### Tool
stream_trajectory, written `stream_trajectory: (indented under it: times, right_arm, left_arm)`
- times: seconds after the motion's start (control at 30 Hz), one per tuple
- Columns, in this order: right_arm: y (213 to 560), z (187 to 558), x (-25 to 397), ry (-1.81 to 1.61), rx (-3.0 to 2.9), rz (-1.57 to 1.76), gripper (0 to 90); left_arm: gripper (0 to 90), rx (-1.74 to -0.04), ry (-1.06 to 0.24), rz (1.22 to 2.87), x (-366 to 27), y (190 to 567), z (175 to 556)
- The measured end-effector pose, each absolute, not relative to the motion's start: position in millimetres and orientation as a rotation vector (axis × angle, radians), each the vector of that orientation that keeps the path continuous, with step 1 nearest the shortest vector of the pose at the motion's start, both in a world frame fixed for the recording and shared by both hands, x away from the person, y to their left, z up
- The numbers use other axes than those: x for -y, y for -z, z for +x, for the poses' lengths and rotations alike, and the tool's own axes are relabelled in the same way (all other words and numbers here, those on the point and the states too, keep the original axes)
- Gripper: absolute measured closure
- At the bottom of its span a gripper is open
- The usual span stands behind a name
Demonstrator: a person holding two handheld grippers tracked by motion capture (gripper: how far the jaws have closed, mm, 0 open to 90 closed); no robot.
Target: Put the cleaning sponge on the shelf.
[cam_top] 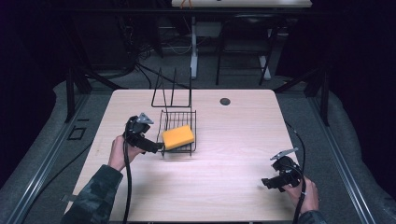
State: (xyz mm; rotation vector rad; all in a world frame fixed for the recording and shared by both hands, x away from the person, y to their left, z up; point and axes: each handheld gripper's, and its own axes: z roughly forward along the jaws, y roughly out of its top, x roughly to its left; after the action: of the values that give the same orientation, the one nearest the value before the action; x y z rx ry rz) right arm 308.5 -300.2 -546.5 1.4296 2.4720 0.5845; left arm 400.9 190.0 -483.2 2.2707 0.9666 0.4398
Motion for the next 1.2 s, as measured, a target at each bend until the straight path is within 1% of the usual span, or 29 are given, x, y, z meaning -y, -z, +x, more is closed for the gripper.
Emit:
stream_trajectory:
  times: [0.27, 0.57, 0.8, 0.97, 1.2]
  right_arm:
    - [547, 309, 301, -0.589, -2.472, 1.425, 14.7]
    - [547, 308, 299, -0.585, -2.479, 1.424, 14.7]
    - [548, 309, 300, -0.581, -2.489, 1.424, 14.7]
    - [547, 309, 300, -0.59, -2.481, 1.43, 14.7]
    - [546, 309, 302, -0.59, -2.487, 1.419, 14.7]
  left_arm:
    - [0.3, -1.033, -0.519, 2.226, -213, 491, 369]
    - [0.3, -1.051, -0.486, 2.285, -227, 510, 341]
    - [0.3, -1.072, -0.453, 2.266, -236, 518, 341]
    - [0.3, -1.066, -0.431, 2.294, -234, 523, 344]
    - [0.2, -1.06, -0.431, 2.293, -233, 522, 345]
